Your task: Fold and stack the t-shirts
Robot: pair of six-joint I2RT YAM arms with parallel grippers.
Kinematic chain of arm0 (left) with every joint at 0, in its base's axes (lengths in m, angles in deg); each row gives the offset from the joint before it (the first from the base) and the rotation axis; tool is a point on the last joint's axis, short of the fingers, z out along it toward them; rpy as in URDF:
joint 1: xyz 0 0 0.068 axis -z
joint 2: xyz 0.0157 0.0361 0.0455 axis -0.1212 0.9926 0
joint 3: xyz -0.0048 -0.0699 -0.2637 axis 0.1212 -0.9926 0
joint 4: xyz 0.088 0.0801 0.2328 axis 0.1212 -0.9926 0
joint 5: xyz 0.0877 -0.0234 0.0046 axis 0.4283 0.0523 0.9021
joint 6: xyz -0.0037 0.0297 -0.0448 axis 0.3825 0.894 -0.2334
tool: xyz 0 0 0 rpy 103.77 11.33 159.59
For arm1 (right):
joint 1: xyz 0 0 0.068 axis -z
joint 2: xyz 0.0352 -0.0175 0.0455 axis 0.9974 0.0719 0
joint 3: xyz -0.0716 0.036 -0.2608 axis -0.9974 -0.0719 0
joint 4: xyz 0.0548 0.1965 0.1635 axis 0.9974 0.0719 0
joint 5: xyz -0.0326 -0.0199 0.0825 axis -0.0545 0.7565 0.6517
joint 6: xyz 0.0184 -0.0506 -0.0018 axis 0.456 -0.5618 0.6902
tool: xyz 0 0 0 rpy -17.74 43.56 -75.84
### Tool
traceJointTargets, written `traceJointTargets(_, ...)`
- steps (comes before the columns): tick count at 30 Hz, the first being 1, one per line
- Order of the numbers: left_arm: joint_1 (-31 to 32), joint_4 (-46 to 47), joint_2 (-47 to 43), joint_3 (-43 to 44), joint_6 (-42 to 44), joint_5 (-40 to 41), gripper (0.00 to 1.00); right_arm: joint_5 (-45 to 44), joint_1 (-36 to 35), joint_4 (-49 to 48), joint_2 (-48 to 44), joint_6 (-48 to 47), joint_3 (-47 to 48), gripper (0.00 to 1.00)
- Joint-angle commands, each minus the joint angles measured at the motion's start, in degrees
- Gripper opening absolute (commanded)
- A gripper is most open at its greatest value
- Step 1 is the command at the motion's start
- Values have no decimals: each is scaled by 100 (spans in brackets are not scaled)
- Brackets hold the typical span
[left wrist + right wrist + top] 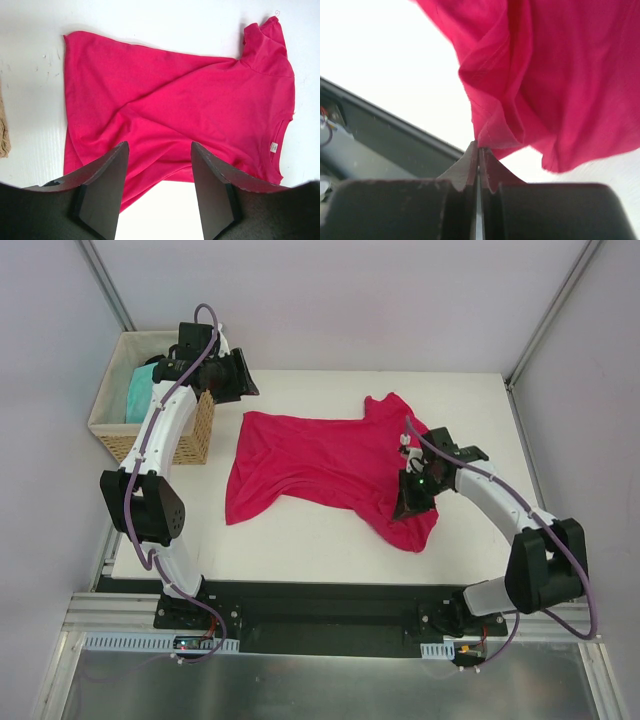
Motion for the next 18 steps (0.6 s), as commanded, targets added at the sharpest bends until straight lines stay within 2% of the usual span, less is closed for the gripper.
traceJointTargets(1, 28, 42, -100, 7, 96, 28, 52, 673, -125, 708, -674, -179, -358, 1)
traceJointTargets(8, 28, 25, -250, -55, 96, 37, 52, 1623, -125, 1430, -1167, -829, -525, 1)
traceJointTargets(18, 55, -150, -241, -178, 35, -288, 52, 2538, -301, 718, -2064, -348, -1403, 1)
